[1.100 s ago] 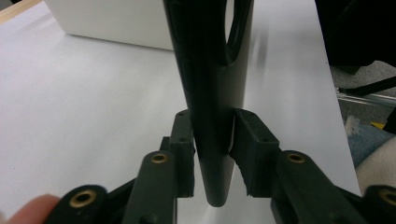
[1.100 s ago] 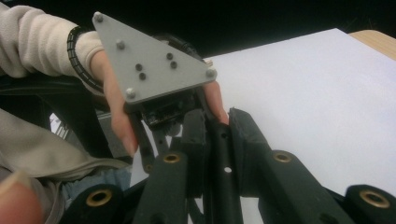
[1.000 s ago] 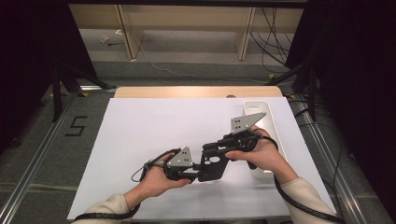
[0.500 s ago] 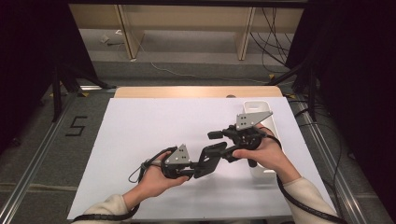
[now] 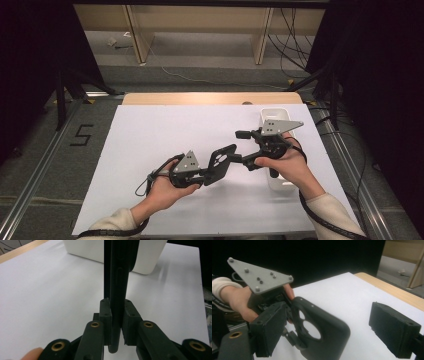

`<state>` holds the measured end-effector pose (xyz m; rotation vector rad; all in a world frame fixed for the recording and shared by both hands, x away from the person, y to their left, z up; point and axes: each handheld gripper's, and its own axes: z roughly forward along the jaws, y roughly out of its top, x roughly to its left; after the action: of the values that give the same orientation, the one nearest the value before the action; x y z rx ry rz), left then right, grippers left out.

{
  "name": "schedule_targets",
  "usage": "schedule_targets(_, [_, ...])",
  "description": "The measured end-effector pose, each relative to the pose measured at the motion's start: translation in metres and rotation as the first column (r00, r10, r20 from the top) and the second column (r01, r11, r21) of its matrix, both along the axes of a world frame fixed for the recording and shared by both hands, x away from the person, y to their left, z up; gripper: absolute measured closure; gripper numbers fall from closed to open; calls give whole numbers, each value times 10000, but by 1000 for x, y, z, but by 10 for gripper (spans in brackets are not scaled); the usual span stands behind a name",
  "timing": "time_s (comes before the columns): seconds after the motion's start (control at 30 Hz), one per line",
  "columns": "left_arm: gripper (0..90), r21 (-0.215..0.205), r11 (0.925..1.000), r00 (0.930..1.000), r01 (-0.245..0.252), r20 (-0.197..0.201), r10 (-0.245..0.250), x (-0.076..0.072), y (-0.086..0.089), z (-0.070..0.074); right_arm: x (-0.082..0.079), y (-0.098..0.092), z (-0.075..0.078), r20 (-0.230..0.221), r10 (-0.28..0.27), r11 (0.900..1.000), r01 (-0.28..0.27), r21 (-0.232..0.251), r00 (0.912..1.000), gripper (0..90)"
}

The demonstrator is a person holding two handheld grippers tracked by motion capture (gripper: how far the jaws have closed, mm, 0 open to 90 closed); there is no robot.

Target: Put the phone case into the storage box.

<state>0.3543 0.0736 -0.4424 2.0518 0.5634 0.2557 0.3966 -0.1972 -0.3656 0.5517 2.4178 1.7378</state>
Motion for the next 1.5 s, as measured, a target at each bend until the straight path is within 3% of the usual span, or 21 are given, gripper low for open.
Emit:
schedule_targets(0.13, [800, -62, 9997, 9997, -228, 5, 228, 1, 2, 0, -3, -1, -4, 33, -494, 9987, 494, 125, 9988, 76])
schedule_targets(0.27, [800, -104, 9994, 9995, -319, -31, 319, 2, 2, 0, -13, -4, -13, 111, -803, 9966, 805, -185, 9967, 4])
schedule_targets(0.43, [799, -164, 9986, 9987, -500, 55, 501, 1, 2, 1, -18, -4, -18, 186, -1271, 9918, 1273, -101, 9917, 3])
schedule_targets(0.87, [799, -355, 9920, 9926, -1211, 89, 1215, 4, 4, 1, -25, 4, -26, 305, -1703, 9852, 1708, -123, 9849, 3])
schedule_targets(1.5, [800, -523, 9854, 9866, -1619, 98, 1626, 3, 0, 2, -31, 21, -31, 651, -2823, 9590, 2799, 439, 9571, 6])
